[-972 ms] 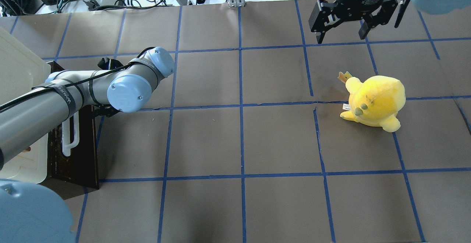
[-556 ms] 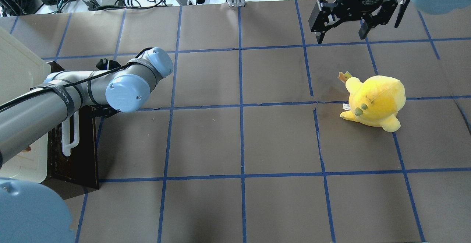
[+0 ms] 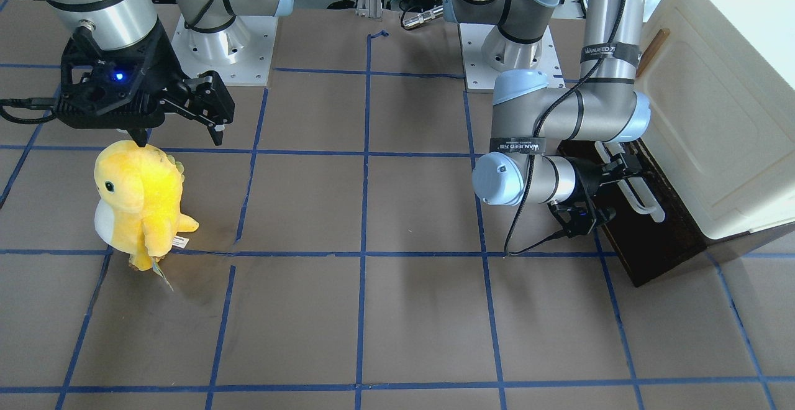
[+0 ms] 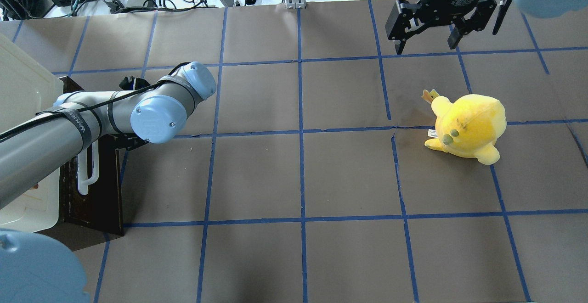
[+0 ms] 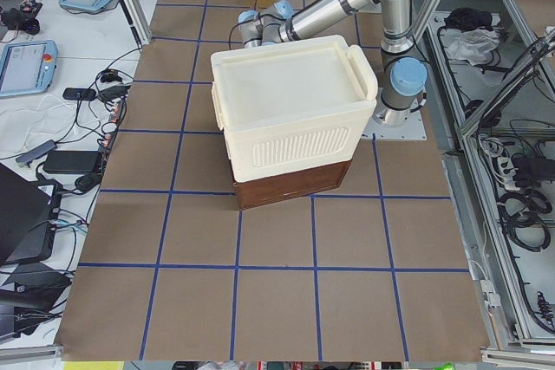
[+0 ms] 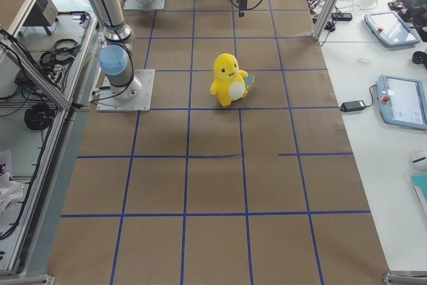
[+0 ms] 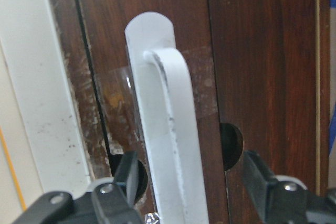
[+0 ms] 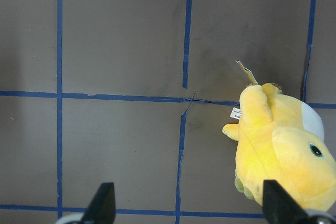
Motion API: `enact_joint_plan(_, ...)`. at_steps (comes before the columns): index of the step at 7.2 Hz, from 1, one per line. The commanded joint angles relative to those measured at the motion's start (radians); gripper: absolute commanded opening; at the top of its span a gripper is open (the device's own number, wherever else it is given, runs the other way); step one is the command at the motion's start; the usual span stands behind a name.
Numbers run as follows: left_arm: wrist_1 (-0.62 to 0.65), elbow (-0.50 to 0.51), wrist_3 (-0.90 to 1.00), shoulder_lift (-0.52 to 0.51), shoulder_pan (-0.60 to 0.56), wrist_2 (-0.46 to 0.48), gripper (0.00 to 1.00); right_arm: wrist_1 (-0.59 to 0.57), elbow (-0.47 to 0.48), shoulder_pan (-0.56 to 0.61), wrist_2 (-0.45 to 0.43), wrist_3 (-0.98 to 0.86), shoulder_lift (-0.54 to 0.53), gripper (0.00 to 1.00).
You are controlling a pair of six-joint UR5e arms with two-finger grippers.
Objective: Pull drawer sideways
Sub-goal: 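Close the left gripper around the white drawer handle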
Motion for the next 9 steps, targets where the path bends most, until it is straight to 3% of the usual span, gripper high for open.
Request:
enact_joint_plan(1, 0.000, 0.002, 0.004, 0.002, 0.000, 0.000, 0.66, 0.000, 0.000, 0.000, 0.000, -0.002, 0.000, 1.00)
enact_joint_plan(8, -0.003, 0.002, 0.006, 0.003, -0.006, 0.000, 0.55, 0.000, 0.000, 0.000, 0.000, 0.000, 0.000, 1.00)
enact_joint_plan(9, -0.003, 0.002, 0.007, 0.003, -0.006, 0.000, 0.49, 0.000, 0.000, 0.000, 0.000, 0.000, 0.000, 1.00)
